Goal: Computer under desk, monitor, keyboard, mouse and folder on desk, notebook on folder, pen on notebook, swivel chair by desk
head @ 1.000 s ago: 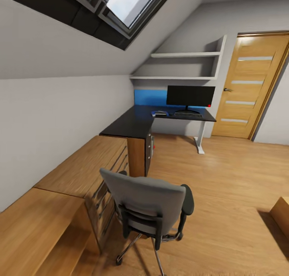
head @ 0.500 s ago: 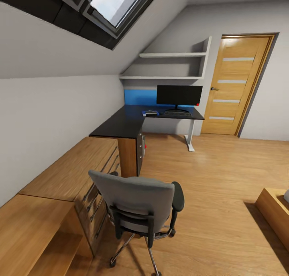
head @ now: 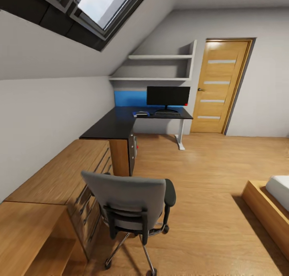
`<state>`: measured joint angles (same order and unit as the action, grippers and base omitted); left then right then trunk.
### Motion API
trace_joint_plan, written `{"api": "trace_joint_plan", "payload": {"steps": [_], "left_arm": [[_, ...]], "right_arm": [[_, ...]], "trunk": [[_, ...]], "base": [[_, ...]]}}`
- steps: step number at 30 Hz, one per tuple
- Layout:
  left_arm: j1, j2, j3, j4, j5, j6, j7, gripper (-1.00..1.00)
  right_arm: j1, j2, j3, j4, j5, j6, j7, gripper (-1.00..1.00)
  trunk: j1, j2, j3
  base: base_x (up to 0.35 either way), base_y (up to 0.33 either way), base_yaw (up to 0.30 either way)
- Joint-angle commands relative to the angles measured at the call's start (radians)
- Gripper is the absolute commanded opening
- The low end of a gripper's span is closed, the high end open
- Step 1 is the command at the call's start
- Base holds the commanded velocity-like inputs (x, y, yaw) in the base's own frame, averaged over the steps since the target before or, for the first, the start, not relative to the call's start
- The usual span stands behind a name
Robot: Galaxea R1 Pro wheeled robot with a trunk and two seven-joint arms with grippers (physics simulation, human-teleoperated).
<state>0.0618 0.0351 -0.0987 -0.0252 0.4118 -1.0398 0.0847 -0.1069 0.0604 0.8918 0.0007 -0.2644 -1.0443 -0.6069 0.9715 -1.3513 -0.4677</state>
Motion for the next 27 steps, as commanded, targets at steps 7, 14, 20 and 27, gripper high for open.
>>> {"api": "trace_joint_plan", "payload": {"steps": [7, 14, 20, 27], "left_arm": [[0.000, 0.000, -0.008, -0.002, 0.001, 0.000, 0.009, 1.00], [0.000, 0.000, -0.008, -0.002, 0.001, 0.000, 0.009, 1.00], [0.001, 0.001, -0.009, -0.003, 0.001, 0.000, 0.009, 1.00], [0.001, 0.001, -0.009, -0.003, 0.001, 0.000, 0.009, 1.00]], "right_arm": [[-0.001, 0.001, 0.009, 0.001, -0.007, -0.003, -0.004, 1.00], [-0.001, 0.001, 0.009, 0.001, -0.007, -0.003, -0.004, 1.00], [-0.001, 0.001, 0.009, 0.001, -0.007, -0.003, -0.002, 1.00], [-0.001, 0.001, 0.009, 0.001, -0.007, -0.003, -0.002, 1.00]], "trunk": [[0.000, -0.001, 0.000], [0.000, -0.001, 0.000], [0.000, -0.001, 0.000], [0.000, -0.001, 0.000]], "base": [[-0.071, 0.069, -0.028], [-0.100, 0.115, -0.002], [-0.013, 0.085, 0.000], [-0.001, 0.120, 0.000]]}}
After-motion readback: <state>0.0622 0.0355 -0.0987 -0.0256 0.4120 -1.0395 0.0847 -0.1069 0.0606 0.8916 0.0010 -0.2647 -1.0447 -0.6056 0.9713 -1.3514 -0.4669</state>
